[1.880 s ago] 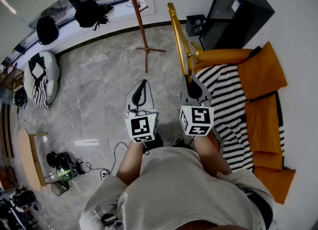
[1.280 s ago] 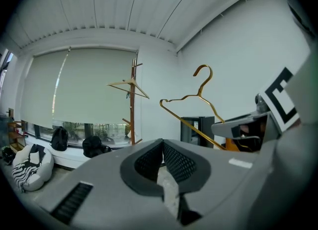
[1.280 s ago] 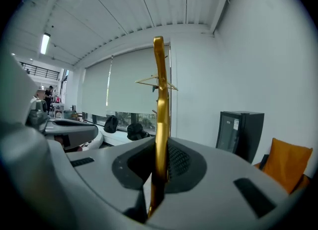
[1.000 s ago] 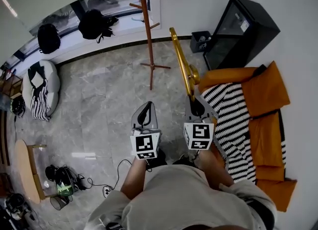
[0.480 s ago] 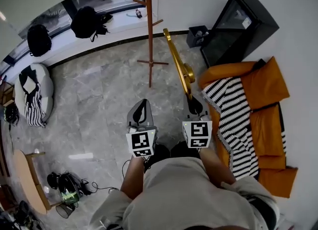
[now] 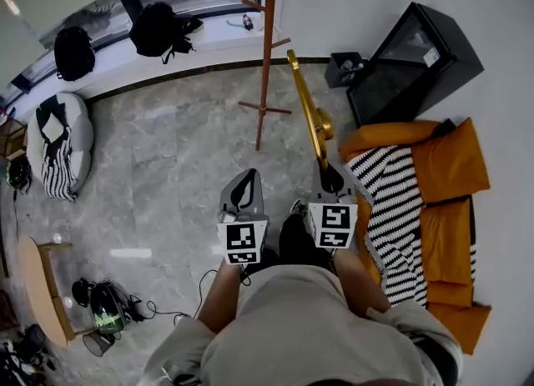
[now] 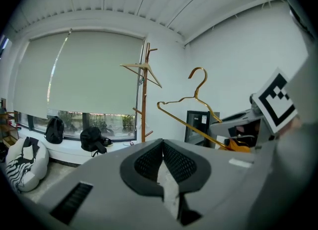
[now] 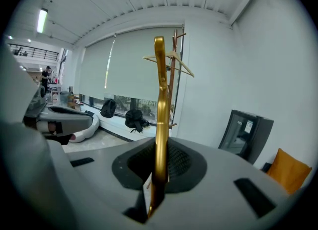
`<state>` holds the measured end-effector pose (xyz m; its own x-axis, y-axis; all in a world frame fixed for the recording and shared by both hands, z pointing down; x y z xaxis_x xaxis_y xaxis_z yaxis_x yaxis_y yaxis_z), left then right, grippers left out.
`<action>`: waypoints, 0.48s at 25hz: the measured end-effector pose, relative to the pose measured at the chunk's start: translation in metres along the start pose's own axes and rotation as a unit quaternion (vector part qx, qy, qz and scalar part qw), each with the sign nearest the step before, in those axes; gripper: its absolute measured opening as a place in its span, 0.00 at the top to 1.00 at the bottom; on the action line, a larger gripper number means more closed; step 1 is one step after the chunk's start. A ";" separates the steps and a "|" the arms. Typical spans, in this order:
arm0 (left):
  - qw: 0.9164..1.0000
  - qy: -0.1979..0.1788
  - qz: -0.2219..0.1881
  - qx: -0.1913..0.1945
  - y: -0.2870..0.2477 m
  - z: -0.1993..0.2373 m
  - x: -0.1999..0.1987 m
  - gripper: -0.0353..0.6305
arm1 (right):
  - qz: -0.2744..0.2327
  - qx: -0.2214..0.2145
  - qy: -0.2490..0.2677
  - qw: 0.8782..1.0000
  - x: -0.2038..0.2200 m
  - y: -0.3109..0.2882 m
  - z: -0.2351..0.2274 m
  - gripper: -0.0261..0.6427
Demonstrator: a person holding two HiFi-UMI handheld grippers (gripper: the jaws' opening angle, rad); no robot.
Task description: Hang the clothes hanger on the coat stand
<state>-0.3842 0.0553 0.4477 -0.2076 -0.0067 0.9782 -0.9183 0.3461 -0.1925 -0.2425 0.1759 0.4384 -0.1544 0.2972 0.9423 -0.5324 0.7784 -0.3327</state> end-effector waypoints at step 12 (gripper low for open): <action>1.000 -0.027 0.002 0.015 -0.132 -0.017 -0.045 0.93 | 0.028 -0.058 -0.010 0.998 -0.028 -0.083 -0.092 0.93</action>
<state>-0.2481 0.0258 0.4299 -0.2278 -0.0571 0.9720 -0.9271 0.3178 -0.1986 -0.1176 0.1539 0.4357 -0.1979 0.3323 0.9222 -0.4218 0.8204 -0.3861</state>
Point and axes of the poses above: the fingertips, and each gripper's own axes: y backward along the fingers, z to its left, x out of its underside, the point moved 6 cm from there along y, backward along the fingers, and after that the axes turned 7 degrees about -y, right-handed, at the moved point
